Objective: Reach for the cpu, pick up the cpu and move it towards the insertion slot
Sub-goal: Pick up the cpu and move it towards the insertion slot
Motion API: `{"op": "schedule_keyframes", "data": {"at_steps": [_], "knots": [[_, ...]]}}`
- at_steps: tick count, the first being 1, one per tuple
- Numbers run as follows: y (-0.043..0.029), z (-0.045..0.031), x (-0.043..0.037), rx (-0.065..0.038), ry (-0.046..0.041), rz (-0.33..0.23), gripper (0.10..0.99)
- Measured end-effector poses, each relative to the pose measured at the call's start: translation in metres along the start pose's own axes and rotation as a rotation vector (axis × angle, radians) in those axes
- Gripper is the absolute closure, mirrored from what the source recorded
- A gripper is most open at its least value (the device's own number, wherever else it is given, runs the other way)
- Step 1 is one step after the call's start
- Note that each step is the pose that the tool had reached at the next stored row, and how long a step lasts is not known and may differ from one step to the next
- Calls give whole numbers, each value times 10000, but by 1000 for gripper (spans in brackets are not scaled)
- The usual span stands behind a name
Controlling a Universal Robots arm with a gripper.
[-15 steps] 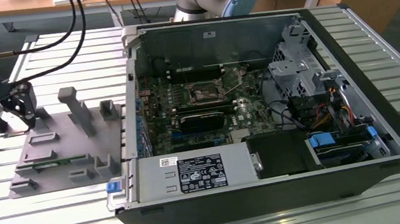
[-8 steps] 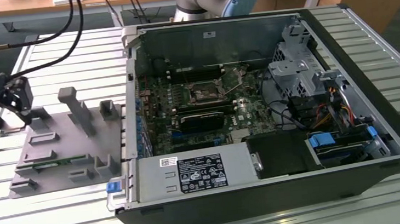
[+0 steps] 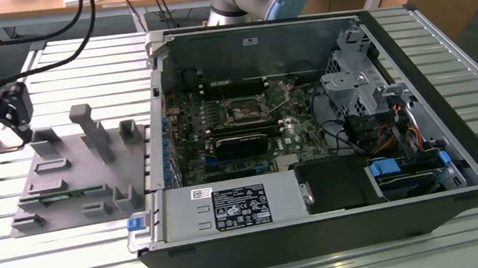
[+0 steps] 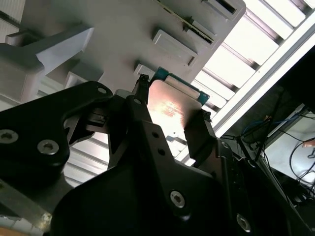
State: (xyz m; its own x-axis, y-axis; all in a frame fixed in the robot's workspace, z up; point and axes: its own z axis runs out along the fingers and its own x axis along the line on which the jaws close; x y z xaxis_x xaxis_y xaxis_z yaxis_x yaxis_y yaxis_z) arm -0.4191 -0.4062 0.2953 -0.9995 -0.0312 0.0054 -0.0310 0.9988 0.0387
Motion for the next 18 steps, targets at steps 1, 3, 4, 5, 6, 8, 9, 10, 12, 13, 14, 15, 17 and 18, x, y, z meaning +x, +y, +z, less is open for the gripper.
{"op": "schedule_keyframes", "data": {"at_steps": [1, 3, 4, 5, 6, 8, 9, 10, 12, 13, 14, 15, 17, 18], "knots": [[1, -23, 0, 1, 1, 0, 545], [5, -70, 0, 2, -1, 0, 545], [7, -98, 1, 5, -1, 0, 545], [10, -126, 1, 7, 0, 1, 545], [11, -157, 1, 9, 1, 0, 545], [15, -221, 1, 9, -1, 0, 545], [17, -251, 1, 10, 1, 0, 545], [19, -280, 1, 10, 0, 0, 545], [22, -339, 1, 11, 0, 0, 545], [24, -367, 2, 11, 0, 0, 545], [25, -396, 2, 12, 0, 0, 545], [27, -428, 2, 13, 0, 0, 545], [30, -490, 2, 13, -1, 0, 545], [32, -519, 2, 14, 0, 0, 545]]}}
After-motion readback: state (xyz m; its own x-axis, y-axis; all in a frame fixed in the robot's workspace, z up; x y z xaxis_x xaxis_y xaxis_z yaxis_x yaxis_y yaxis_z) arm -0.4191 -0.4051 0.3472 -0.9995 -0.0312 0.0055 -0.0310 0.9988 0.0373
